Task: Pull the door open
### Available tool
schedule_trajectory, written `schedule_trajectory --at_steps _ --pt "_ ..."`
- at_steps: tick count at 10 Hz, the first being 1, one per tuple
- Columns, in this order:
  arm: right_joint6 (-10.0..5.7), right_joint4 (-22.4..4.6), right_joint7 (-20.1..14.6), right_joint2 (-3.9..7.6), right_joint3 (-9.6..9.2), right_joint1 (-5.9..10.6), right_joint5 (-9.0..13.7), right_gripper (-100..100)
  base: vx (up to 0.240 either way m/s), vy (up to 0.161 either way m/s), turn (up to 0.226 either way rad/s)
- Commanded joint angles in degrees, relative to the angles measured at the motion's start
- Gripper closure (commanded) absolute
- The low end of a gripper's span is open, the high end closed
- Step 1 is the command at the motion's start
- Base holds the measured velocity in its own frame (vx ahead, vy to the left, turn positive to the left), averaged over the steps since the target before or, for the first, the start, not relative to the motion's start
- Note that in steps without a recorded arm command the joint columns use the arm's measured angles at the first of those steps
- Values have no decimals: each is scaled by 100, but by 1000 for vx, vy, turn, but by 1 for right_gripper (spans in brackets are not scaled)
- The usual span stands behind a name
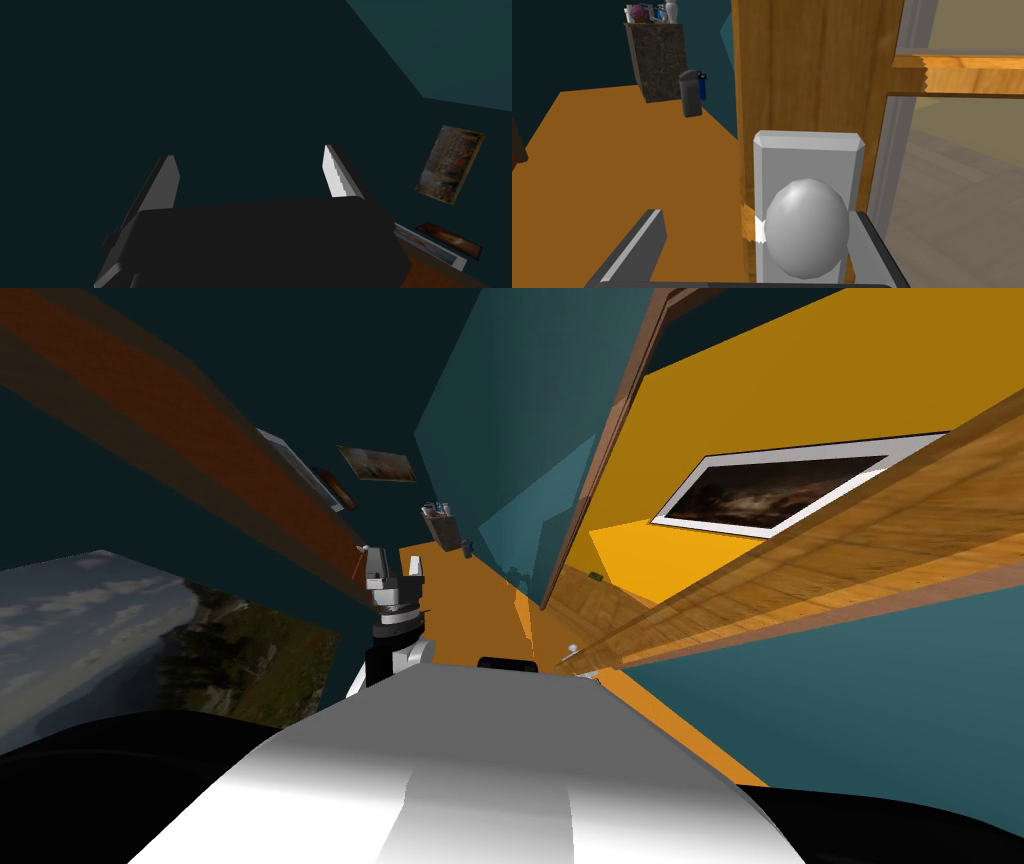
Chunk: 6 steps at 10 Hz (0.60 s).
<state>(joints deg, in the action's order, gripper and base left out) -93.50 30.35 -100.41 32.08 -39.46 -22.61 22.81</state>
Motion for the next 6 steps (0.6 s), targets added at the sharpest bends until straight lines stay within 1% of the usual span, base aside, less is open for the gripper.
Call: schedule_trajectory --at_steps 1,2,4,6 --pt "44 110 15 -53 -96 -109 -67 100 -9 -3 7" --pt "44 110 15 -53 -96 -109 -67 100 5 3 -14" --pt "44 110 15 -53 -96 -109 -67 100 11 -5 42" --pt "44 110 15 -53 -96 -109 -67 100 -23 2 -42"
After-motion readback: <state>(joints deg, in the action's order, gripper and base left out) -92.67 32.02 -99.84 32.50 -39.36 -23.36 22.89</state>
